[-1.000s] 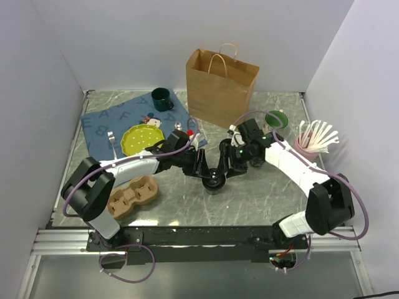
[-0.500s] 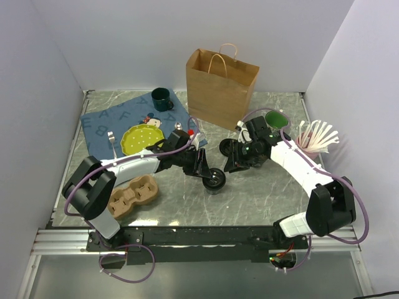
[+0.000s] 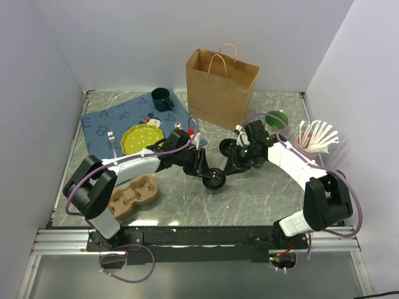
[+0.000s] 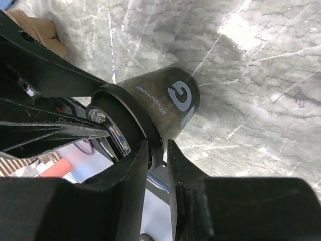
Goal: Pack the takeout coffee
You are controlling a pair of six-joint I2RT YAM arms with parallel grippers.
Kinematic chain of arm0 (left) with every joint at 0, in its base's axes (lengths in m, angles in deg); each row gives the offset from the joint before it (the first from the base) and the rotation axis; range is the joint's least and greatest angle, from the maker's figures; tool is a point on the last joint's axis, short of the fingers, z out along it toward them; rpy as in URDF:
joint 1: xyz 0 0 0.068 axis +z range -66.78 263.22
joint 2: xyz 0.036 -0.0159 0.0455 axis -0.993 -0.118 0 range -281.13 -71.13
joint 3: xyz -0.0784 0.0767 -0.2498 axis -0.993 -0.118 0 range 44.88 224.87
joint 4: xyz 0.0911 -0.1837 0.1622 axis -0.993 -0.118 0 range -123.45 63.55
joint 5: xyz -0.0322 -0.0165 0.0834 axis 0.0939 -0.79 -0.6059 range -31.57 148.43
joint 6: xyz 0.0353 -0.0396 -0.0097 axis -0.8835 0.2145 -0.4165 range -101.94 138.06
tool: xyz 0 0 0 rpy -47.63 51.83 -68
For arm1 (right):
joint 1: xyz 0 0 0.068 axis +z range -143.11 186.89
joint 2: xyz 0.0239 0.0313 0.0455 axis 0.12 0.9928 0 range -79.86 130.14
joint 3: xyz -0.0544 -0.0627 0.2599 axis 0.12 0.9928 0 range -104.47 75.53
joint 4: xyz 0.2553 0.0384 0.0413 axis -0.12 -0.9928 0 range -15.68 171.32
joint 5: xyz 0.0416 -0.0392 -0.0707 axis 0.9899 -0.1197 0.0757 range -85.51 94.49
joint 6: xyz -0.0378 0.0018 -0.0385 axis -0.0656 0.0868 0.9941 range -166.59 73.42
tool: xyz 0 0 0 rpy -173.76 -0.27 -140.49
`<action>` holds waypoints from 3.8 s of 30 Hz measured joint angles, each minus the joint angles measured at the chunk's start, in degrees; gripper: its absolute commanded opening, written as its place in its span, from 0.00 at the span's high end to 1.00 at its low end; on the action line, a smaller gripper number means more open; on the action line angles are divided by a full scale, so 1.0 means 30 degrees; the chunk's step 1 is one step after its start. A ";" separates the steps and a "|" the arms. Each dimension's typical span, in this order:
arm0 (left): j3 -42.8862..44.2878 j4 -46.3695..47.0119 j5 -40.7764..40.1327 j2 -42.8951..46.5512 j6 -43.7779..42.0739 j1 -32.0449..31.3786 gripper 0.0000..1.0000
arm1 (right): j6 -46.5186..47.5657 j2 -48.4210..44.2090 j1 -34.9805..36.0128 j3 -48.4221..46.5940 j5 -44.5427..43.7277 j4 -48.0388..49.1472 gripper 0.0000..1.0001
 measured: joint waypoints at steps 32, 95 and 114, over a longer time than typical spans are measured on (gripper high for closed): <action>-0.0670 0.1035 0.0153 -0.0015 0.0976 0.0087 0.55 | -0.1530 -0.2703 -0.0087 0.1581 -0.0481 0.0641 0.64; 0.0510 0.0656 0.0182 -0.0852 -0.0321 -0.0168 0.58 | 0.0175 -0.0962 -0.0510 -0.0109 -0.0801 0.0328 0.73; 0.0627 0.0663 0.0124 -0.1013 -0.0379 -0.0160 0.59 | 0.0219 -0.0073 -0.1588 0.1887 0.1923 0.3279 0.76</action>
